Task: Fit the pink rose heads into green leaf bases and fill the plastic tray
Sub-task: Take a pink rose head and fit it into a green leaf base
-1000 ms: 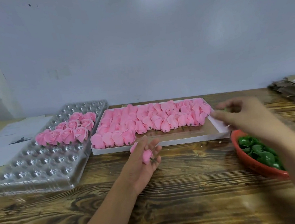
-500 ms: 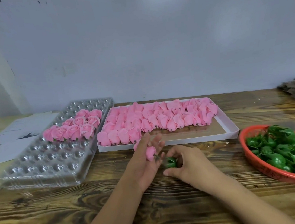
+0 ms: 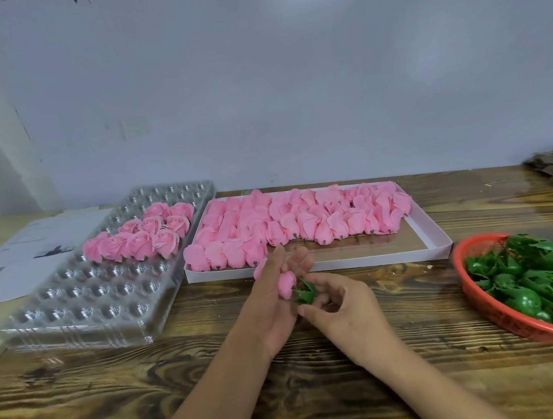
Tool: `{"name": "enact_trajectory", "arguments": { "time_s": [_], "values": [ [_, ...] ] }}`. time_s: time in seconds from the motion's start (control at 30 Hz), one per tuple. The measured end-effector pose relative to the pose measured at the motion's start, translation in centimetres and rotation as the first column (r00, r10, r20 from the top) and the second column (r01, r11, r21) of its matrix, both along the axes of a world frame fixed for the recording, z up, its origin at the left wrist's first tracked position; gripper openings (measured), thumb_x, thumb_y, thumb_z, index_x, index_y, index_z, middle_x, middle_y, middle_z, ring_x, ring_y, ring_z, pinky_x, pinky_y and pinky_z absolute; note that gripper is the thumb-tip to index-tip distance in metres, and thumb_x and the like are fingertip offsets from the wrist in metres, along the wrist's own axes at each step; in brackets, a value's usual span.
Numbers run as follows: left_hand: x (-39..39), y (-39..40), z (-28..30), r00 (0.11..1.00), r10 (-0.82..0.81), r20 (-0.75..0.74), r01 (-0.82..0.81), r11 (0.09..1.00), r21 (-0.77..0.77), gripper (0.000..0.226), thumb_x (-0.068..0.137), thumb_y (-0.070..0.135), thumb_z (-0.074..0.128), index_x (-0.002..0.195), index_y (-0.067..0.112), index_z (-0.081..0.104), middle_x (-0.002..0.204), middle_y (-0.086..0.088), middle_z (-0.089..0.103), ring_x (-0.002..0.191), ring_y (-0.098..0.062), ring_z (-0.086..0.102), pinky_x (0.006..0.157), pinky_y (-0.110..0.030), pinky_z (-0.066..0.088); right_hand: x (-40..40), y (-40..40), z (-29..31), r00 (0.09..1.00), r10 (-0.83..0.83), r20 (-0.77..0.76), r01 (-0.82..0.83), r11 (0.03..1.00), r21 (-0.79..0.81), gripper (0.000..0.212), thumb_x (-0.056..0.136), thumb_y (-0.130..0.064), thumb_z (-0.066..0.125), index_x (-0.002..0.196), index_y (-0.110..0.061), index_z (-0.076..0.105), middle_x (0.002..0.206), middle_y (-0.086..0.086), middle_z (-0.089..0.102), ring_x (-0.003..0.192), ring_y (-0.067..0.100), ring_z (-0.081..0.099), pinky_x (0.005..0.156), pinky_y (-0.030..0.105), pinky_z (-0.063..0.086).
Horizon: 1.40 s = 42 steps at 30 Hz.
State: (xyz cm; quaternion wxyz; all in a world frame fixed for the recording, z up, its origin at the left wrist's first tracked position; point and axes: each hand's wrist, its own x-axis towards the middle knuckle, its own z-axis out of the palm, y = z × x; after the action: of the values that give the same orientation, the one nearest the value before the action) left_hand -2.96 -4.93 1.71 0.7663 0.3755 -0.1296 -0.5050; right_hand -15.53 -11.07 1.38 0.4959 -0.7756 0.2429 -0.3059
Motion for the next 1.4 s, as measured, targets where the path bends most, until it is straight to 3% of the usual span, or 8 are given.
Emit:
{"name": "enact_trajectory", "arguments": {
  "time_s": [0.1,0.23,0.4,0.53,0.67,0.83,1.17,1.4],
  "values": [
    [0.0,-0.1,-0.3,1.0,0.001,0.013,-0.001,1.0,-0.006,0.033,0.08,0.047,0.073,0.09,0.017,0.083,0.103,-0.002,0.077,0.099,-0.013,0.075,0.083,-0.038,0.061,0.1,0.3,-0.1,0.999,0.013,0.034,-0.014,1.0,0.021,0.05,0.081,0.0,0.071,0.121,-0.03,0.067,0.074,-0.002,0.071,0.066,0.003,0.06,0.07,0.02,0.055],
    [-0.1,-0.1,-0.3,1.0,0.001,-0.028,-0.002,0.999,-0.033,0.031,0.081,0.047,0.072,0.074,0.019,0.082,0.102,-0.002,0.078,0.098,-0.013,0.075,0.079,-0.038,0.062,0.1,0.7,0.0,0.997,0.019,0.08,-0.018,1.0,-0.013,0.054,0.084,0.003,0.068,0.109,-0.044,0.061,0.089,-0.02,0.072,0.074,0.011,0.066,0.074,0.022,0.056],
    [-0.1,0.0,-0.1,0.999,-0.014,-0.052,0.013,1.0,-0.02,0.031,0.079,0.048,0.075,0.083,0.019,0.083,0.107,-0.004,0.076,0.101,-0.017,0.074,0.093,-0.044,0.059,0.2,1.0,-0.2,0.993,0.009,0.121,-0.014,0.999,0.038,0.042,0.08,-0.003,0.077,0.099,-0.038,0.065,0.094,-0.016,0.072,0.077,0.008,0.068,0.074,0.017,0.054],
    [-0.3,0.0,0.0,0.997,-0.015,-0.076,0.013,1.0,-0.028,0.031,0.083,0.046,0.072,0.081,0.018,0.083,0.101,-0.004,0.078,0.092,-0.017,0.076,0.073,-0.037,0.062,0.3,1.0,-0.2,0.99,-0.01,0.14,0.005,0.999,0.034,0.04,0.08,-0.005,0.078,0.1,-0.038,0.067,0.093,-0.017,0.073,0.076,0.006,0.068,0.072,0.017,0.055],
    [-0.5,-0.1,0.1,0.995,0.009,-0.1,-0.015,0.998,-0.057,0.029,0.083,0.042,0.072,0.065,0.02,0.079,0.102,-0.002,0.078,0.094,-0.014,0.076,0.074,-0.036,0.062,0.2,0.8,-0.4,0.989,-0.024,0.144,0.019,0.999,0.035,0.039,0.08,-0.005,0.078,0.107,-0.031,0.069,0.094,-0.018,0.073,0.077,0.005,0.068,0.071,0.015,0.053],
    [-0.5,-0.1,0.1,0.993,0.018,-0.118,-0.021,1.0,-0.023,0.029,0.084,0.04,0.074,0.094,0.016,0.061,0.118,-0.005,0.074,0.1,-0.017,0.075,0.075,-0.042,0.063,0.2,0.9,-0.2,0.99,0.008,0.143,-0.007,1.0,-0.004,0.052,0.081,-0.001,0.076,0.095,-0.05,0.067,0.09,-0.022,0.073,0.079,0.001,0.068,0.071,0.011,0.052],
    [-0.7,-0.1,0.1,0.998,0.021,-0.067,-0.023,0.999,-0.032,0.024,0.083,0.042,0.071,0.082,0.018,0.073,0.11,0.0,0.076,0.099,-0.014,0.074,0.078,-0.042,0.063,0.2,0.7,-0.6,0.991,-0.046,0.128,0.057,0.994,-0.09,0.056,0.082,-0.004,0.077,0.107,-0.051,0.061,0.087,-0.027,0.072,0.081,0.0,0.07,0.074,0.01,0.051],
    [-0.9,-0.1,0.3,0.995,0.049,-0.089,-0.054,0.997,-0.061,0.027,0.085,0.04,0.071,0.063,0.024,0.075,0.11,0.001,0.077,0.096,-0.013,0.075,0.07,-0.038,0.062,0.1,0.4,-1.1,0.995,-0.037,0.088,0.042,0.998,-0.051,0.044,0.083,-0.005,0.076,0.12,-0.028,0.07,0.084,-0.012,0.075,0.081,0.001,0.07,0.074,0.011,0.052]
  ]
}}
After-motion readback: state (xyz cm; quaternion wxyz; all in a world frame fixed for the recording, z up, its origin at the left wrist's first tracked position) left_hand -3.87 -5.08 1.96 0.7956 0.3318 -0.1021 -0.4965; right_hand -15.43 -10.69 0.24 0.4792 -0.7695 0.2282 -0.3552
